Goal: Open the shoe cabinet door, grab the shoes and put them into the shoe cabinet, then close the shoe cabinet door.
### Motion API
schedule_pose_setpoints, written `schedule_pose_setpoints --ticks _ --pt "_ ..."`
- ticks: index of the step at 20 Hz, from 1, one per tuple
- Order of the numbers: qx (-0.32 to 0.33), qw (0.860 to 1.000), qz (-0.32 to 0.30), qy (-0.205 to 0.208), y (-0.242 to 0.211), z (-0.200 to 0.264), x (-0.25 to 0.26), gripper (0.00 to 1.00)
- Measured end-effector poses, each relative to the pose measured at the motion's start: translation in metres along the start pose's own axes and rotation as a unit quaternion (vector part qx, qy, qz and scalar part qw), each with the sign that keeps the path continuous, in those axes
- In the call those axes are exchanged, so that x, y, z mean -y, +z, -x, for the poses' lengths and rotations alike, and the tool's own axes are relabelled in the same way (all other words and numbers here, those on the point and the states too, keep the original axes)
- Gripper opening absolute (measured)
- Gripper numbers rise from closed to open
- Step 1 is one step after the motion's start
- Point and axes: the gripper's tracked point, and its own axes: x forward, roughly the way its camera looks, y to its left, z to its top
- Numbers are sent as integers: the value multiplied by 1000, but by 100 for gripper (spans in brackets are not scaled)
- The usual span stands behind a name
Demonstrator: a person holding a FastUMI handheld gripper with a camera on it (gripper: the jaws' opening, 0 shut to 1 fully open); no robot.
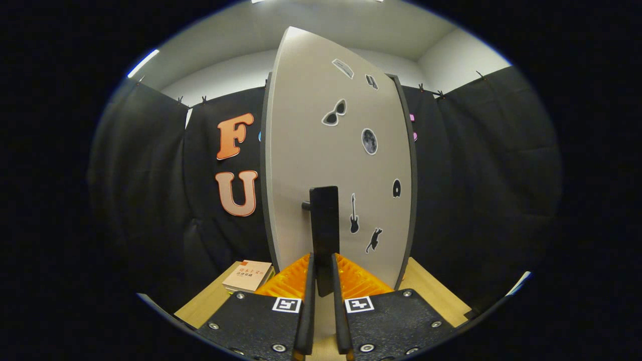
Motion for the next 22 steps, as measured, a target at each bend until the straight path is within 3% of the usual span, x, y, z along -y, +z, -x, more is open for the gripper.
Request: schedule_pose_setpoints --ticks 1,2,4,7,10,16,18,22 --pt "12 995 49 -80 1 1 49 16" --pt "13 994 48 -93 9 8 75 11" --pt "0 996 -36 -81 20 26 95 11" --pt "-30 997 -17 -76 5 49 124 10" --pt "-34 996 -53 -67 -7 73 141 9" --pt "-35 996 -84 9 -6 51 124 11" --pt "-29 996 -75 43 1 41 104 16" --pt "-21 994 -65 82 3 22 71 43"
